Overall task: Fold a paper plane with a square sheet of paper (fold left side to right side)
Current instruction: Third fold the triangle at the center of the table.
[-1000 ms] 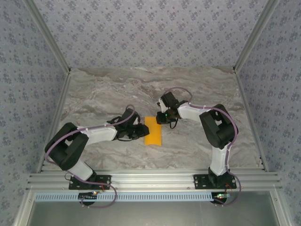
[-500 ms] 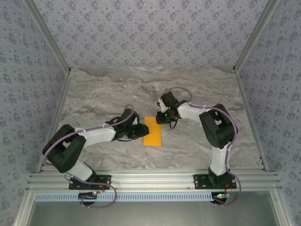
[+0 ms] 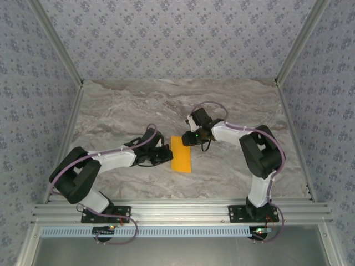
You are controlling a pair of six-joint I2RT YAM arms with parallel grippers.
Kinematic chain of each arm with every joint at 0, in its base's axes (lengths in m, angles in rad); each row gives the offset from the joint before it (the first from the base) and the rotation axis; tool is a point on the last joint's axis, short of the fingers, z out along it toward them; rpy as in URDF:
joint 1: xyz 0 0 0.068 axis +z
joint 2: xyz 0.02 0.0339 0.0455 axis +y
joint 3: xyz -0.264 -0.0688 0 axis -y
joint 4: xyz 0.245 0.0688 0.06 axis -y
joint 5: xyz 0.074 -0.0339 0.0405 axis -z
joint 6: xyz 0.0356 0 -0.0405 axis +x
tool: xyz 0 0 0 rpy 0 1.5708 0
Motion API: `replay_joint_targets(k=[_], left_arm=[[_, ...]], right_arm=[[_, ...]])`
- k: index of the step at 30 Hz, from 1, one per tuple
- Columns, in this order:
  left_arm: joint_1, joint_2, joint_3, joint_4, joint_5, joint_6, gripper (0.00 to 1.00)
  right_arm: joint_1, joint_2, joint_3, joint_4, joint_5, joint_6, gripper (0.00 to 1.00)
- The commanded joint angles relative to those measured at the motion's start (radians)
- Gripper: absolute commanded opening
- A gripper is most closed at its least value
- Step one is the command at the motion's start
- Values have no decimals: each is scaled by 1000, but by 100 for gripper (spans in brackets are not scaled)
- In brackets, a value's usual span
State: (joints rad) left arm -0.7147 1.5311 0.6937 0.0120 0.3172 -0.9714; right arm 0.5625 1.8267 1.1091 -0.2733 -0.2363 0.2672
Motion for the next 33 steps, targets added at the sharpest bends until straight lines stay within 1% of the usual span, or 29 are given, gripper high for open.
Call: replay_joint_targets(k=[1,3,4,6,10,12,14,17,18,21,22,27,33], left_arm=[[-4,-16,-20,9,-2,-52,0],[-5,-15,-20,23,11,-79,0],[-6,-13,-17,24,17,-93,0],[-5,-11,-8,18,29,-113,0],[-6,-3,16,0,52,-143,0],[-5,0,16,3,61,-157,0],[-5,2,16,7,68,-167,0],[-5,3,13,9,71,-174,0],[-5,1,13,9,72,-175,0],[-5,2,13,7,72,-176,0],[-5,1,13,6,72,-177,0],[-5,-4,12,-1,76,-176,0],[-5,-5,16,-5,78,-171,0]], right_arm=[[4,-148,-81,23,68,-57,50],[25,-264,-188,78,82,-87,56],[45,-325,-247,103,94,-102,61],[99,-452,-346,133,138,-132,67],[273,-668,-517,159,279,-158,75],[379,-749,-580,178,358,-146,79],[476,-785,-610,181,446,-135,82],[603,-754,-614,180,575,-131,83],[644,-720,-606,183,613,-133,83],[717,-594,-553,188,699,-162,83],[727,-557,-535,195,713,-176,83],[738,-398,-455,269,719,-244,72],[709,-316,-404,307,697,-296,65]])
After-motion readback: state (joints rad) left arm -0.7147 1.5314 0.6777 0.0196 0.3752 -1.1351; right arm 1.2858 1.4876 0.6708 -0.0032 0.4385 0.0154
